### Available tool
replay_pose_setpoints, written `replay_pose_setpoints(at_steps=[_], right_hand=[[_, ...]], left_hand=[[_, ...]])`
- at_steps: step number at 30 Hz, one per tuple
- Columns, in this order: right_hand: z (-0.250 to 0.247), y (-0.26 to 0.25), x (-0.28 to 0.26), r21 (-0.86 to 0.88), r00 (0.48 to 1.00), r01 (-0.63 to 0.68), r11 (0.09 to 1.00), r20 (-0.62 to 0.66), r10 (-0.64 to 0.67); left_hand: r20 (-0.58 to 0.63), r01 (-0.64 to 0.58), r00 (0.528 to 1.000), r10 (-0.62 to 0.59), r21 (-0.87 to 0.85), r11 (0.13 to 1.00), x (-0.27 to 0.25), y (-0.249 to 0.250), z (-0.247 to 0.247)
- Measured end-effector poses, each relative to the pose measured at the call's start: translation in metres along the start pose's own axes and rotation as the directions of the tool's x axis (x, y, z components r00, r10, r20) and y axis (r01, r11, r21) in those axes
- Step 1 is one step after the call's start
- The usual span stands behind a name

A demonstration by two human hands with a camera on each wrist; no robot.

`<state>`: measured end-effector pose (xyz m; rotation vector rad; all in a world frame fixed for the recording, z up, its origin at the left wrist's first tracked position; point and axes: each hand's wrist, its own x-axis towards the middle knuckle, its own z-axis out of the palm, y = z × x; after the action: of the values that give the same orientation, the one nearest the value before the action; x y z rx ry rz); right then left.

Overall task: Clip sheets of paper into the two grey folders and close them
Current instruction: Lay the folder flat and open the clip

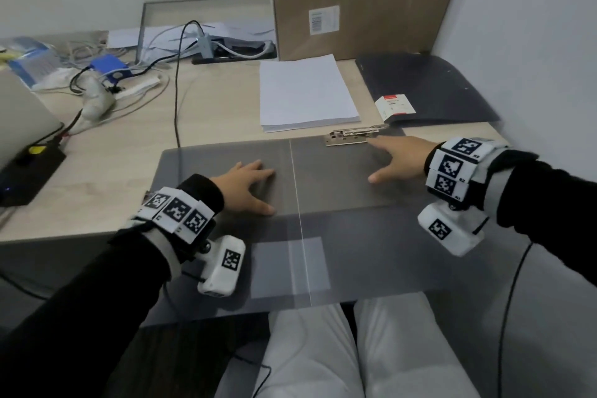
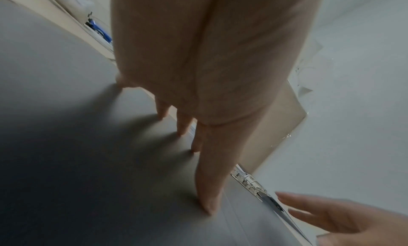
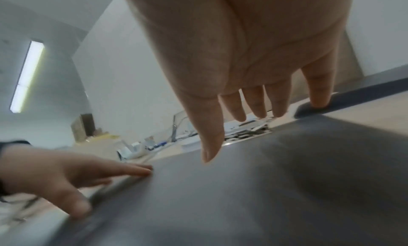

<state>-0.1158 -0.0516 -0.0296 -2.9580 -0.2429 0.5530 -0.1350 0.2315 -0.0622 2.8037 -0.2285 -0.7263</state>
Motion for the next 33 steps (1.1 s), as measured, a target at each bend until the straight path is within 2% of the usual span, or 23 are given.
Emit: replay_pose_setpoints(at_steps=[7, 10, 12, 15, 17, 25, 27, 30, 33], right_hand=[[0.009, -0.08, -0.008, -0.015, 0.972, 0.224, 0.975, 0.071, -0.222], [0.012, -0.096, 0.0, -0.044, 0.974, 0.217, 0.975, 0.079, -0.213], [0.015, -0.103, 0.008, -0.048, 0.979, 0.192, 0.98, 0.078, -0.188], [0.022, -0.112, 0.02, -0.056, 0.98, 0.182, 0.982, 0.097, -0.176], [0.027, -0.12, 0.027, -0.074, 0.979, 0.175, 0.982, 0.118, -0.166], [0.045, -0.127, 0.041, -0.06, 0.97, 0.162, 0.985, 0.194, -0.148], [0.044, -0.125, 0.04, -0.065, 0.967, 0.17, 0.983, 0.204, -0.154], [0.043, -0.125, 0.04, -0.085, 0.964, 0.178, 0.98, 0.213, -0.157], [0.043, -0.127, 0.039, -0.096, 0.965, 0.18, 0.979, 0.212, -0.157]], left_hand=[[-0.033, -0.011, 0.999, 0.011, 0.003, 1.0, 0.003, 0.016, 0.012], [-0.096, -0.008, 0.995, 0.001, -0.067, 0.998, 0.007, 0.021, 0.012], [-0.201, -0.036, 0.98, 0.003, -0.163, 0.986, 0.003, 0.018, 0.009], [-0.355, -0.116, 0.935, -0.003, -0.312, 0.943, -0.014, -0.003, -0.007], [-0.387, -0.114, 0.922, -0.025, -0.333, 0.936, -0.028, -0.027, -0.019], [-0.244, 0.082, 0.957, -0.155, -0.288, 0.954, -0.07, -0.125, -0.018], [-0.164, 0.085, 0.978, -0.133, -0.27, 0.959, -0.074, -0.141, -0.014], [-0.045, 0.026, 0.998, -0.04, -0.28, 0.96, -0.079, -0.153, -0.015], [-0.02, 0.006, 1.0, -0.012, -0.297, 0.955, -0.081, -0.162, -0.015]])
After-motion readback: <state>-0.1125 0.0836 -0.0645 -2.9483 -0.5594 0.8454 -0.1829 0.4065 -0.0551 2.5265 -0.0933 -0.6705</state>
